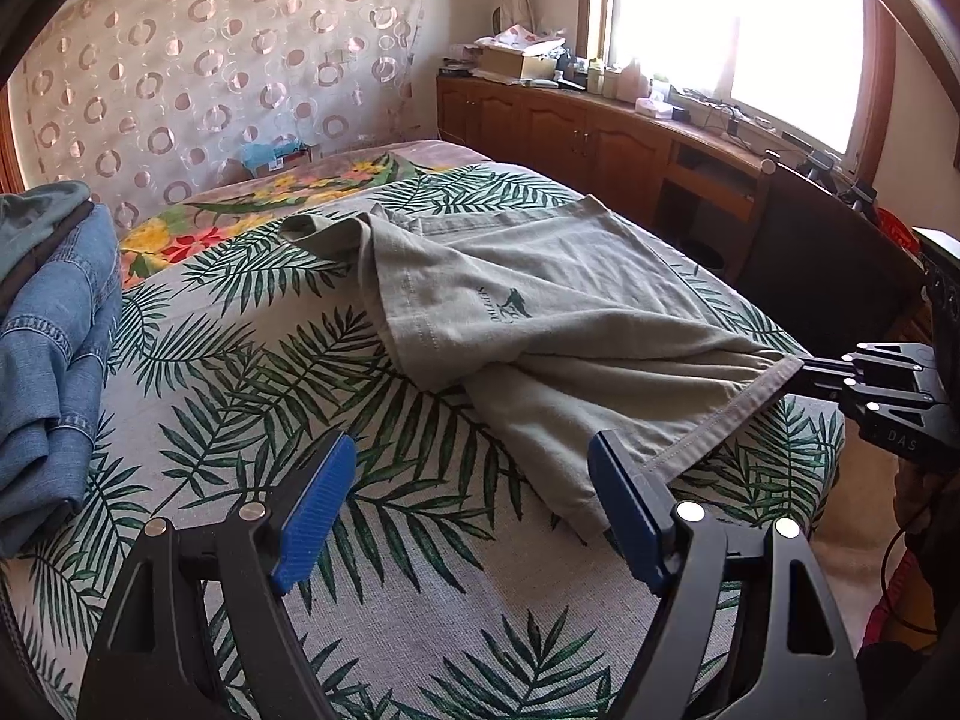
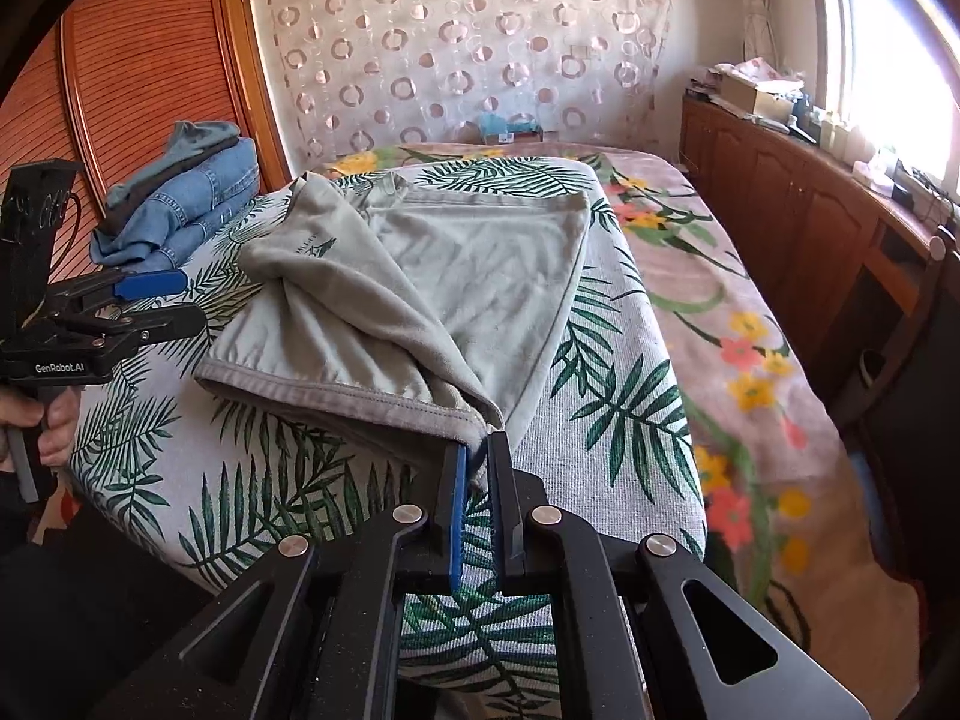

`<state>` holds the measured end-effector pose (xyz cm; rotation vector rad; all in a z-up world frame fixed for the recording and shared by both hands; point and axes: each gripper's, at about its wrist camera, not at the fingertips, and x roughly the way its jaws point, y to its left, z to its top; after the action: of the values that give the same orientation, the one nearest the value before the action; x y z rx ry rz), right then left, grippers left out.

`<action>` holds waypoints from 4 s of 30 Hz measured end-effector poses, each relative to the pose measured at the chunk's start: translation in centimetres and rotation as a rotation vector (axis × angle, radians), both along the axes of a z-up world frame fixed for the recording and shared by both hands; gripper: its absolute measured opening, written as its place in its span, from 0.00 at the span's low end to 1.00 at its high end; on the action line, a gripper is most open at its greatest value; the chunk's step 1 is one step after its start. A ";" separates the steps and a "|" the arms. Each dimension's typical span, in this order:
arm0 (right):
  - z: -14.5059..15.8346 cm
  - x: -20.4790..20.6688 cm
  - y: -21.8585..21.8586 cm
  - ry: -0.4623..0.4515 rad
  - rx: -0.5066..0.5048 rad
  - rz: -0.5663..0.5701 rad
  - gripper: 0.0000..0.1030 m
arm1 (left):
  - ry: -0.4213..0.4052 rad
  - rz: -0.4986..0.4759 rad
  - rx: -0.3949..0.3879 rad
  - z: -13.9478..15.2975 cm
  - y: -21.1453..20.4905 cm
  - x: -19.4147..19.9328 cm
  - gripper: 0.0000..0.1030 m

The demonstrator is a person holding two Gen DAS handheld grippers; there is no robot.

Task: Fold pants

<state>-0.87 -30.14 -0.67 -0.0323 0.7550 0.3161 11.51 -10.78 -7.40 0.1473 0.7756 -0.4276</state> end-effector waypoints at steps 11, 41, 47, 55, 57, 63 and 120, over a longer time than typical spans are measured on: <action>2.0 -1.1 -0.9 -0.081 0.031 -0.010 0.30 | -0.015 0.065 -0.032 0.7 2.5 0.1 0.78; 1.8 10.4 13.6 -0.015 -0.097 0.395 0.30 | -0.014 0.163 -0.049 -0.1 7.2 0.6 0.78; 2.7 10.8 13.5 -0.063 -0.126 0.377 0.02 | -0.013 0.163 -0.050 -0.1 7.2 0.5 0.78; 5.5 12.5 7.9 -0.118 -0.059 0.226 0.02 | -0.016 0.150 -0.048 0.0 6.6 0.4 0.78; 5.5 13.5 6.2 -0.115 -0.077 0.160 0.02 | -0.017 0.144 -0.047 0.0 6.4 0.3 0.78; 4.0 15.6 2.5 -0.045 -0.095 -0.001 0.07 | -0.017 0.125 -0.041 0.0 5.7 0.4 0.78; 2.7 25.0 3.9 0.048 -0.127 0.108 0.24 | 0.028 0.074 -0.008 -1.7 1.2 3.5 0.78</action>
<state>24.13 -26.28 2.02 -0.1863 0.8218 0.3723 14.97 -9.61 -9.13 0.1054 0.8043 -0.3630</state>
